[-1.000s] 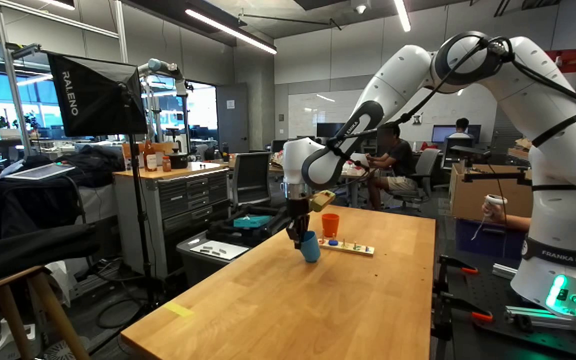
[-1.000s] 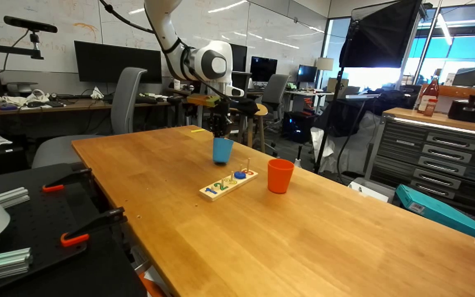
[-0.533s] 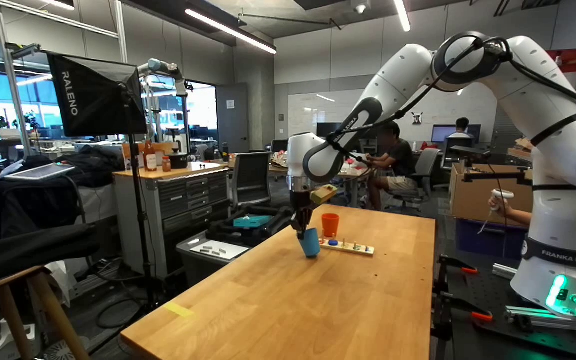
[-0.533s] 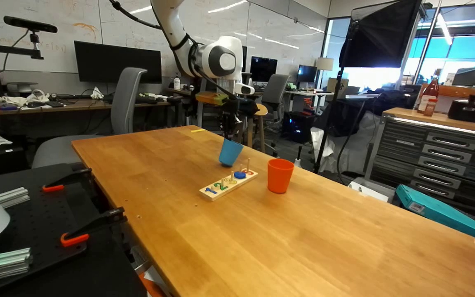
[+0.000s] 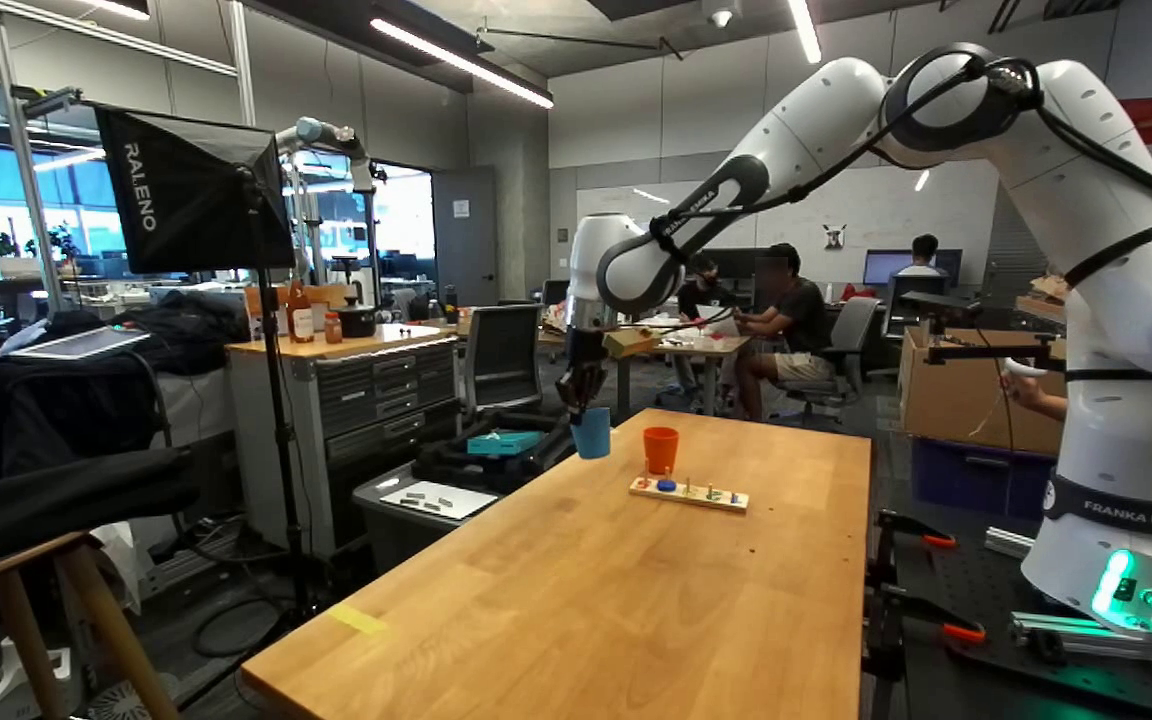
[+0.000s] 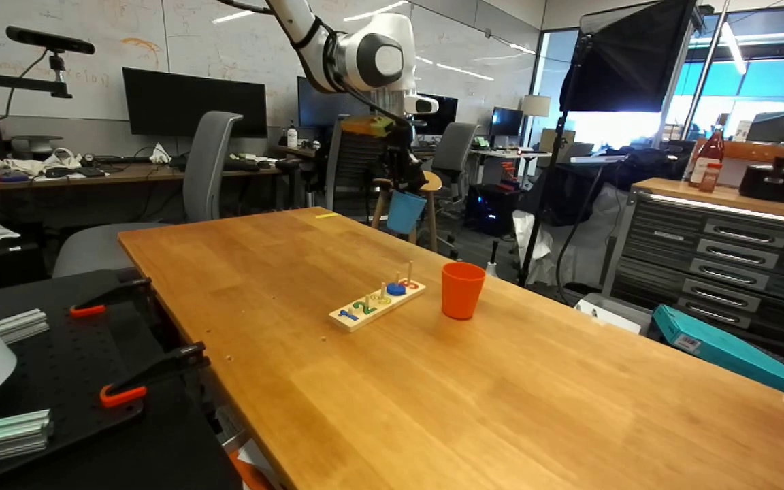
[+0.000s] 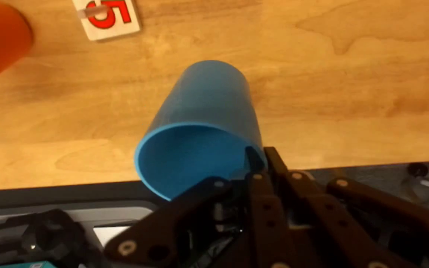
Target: Put the blue cup inside the orange cup
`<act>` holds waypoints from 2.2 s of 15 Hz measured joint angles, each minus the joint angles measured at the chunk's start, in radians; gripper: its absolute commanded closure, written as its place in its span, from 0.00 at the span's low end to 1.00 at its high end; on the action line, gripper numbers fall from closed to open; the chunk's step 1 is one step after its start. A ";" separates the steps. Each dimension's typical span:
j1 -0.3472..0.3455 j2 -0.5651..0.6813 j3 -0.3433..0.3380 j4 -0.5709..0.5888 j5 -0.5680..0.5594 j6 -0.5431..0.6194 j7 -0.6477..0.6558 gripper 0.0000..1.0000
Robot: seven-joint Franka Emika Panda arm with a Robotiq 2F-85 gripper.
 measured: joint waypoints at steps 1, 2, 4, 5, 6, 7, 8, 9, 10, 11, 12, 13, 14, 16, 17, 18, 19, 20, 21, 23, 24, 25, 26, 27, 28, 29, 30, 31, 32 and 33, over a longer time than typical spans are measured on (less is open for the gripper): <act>0.000 -0.013 -0.007 0.010 -0.001 0.000 0.000 0.99; 0.000 -0.026 -0.017 0.017 -0.005 0.001 0.000 0.99; -0.001 -0.043 -0.045 0.020 -0.016 0.002 0.000 0.99; -0.001 -0.047 -0.061 0.019 -0.027 0.002 0.000 0.99; -0.003 -0.048 -0.079 0.019 -0.034 0.003 0.000 0.99; -0.006 -0.048 -0.096 0.017 -0.047 0.003 0.001 0.99; -0.010 -0.048 -0.112 0.012 -0.057 0.004 0.002 0.99; -0.014 -0.048 -0.129 0.008 -0.068 0.004 0.004 0.99; -0.019 -0.048 -0.143 0.003 -0.077 0.004 0.005 0.99; -0.025 -0.048 -0.156 -0.001 -0.089 0.005 0.009 0.99; -0.030 -0.049 -0.167 -0.006 -0.096 0.005 0.012 0.99; -0.035 -0.049 -0.175 -0.011 -0.101 0.005 0.013 0.99; -0.040 -0.050 -0.182 -0.017 -0.106 0.005 0.015 0.99; -0.048 -0.051 -0.192 -0.033 -0.107 0.005 0.018 0.99; -0.050 -0.051 -0.196 -0.046 -0.108 0.005 0.020 0.99; -0.052 -0.052 -0.200 -0.061 -0.110 0.005 0.021 0.99; -0.054 -0.052 -0.203 -0.077 -0.114 0.005 0.025 0.99; -0.055 -0.052 -0.205 -0.093 -0.121 0.005 0.030 0.99; -0.057 -0.052 -0.207 -0.108 -0.128 0.005 0.037 0.99; -0.059 -0.052 -0.209 -0.130 -0.135 0.005 0.046 0.99; -0.059 -0.052 -0.210 -0.138 -0.137 0.005 0.051 0.99; -0.060 -0.052 -0.211 -0.143 -0.139 0.006 0.054 0.99; -0.060 -0.052 -0.211 -0.146 -0.139 0.008 0.057 0.99; -0.060 -0.052 -0.212 -0.147 -0.139 0.012 0.058 0.99; -0.061 -0.052 -0.212 -0.147 -0.140 0.017 0.059 0.99; -0.061 -0.052 -0.212 -0.147 -0.140 0.022 0.060 0.99; -0.061 -0.052 -0.212 -0.146 -0.140 0.027 0.061 0.99; -0.061 -0.052 -0.212 -0.146 -0.140 0.032 0.063 0.99; -0.061 -0.052 -0.212 -0.144 -0.140 0.039 0.065 0.99; -0.061 -0.052 -0.212 -0.143 -0.140 0.044 0.067 0.99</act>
